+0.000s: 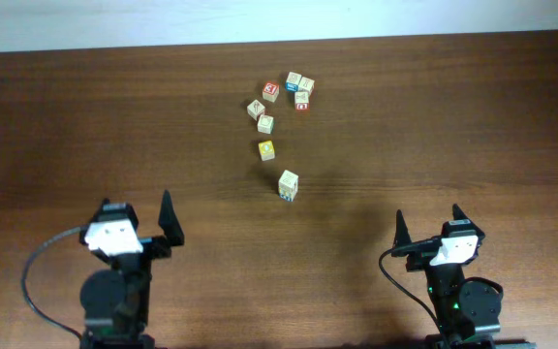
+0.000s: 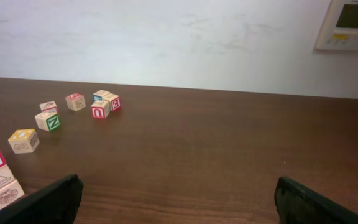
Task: Rotate 3 blocks
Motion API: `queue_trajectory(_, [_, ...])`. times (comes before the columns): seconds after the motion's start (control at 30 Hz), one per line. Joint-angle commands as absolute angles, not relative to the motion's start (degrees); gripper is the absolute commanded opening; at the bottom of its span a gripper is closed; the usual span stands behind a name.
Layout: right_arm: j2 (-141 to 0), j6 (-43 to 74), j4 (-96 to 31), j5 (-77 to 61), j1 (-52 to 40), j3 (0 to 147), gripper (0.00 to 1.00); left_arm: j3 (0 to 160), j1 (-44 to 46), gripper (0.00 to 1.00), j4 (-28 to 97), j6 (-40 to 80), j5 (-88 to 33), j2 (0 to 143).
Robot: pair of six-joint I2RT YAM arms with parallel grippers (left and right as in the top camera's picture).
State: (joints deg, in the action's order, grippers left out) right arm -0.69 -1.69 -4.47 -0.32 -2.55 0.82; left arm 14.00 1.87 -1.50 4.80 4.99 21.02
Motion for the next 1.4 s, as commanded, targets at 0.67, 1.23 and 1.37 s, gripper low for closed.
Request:
queue_trajectory(0.67, [-0.21,-1.69,-4.54,-0.23,-2.22,0.32,0.98,0.49,0.58,0.99,4.34,-3.55,5.19,0.3])
queue_trajectory(1.23, [-0.21,-1.69,-4.54,-0.23,-2.22,0.32,0.98,0.49,0.58,0.99,4.34,-3.55,5.19,0.3])
queue_trajectory(1.37, [-0.21,-1.69,-4.54,-0.23,-2.22,0.32,0.98,0.49,0.58,0.99,4.36,-3.55,5.19,0.3])
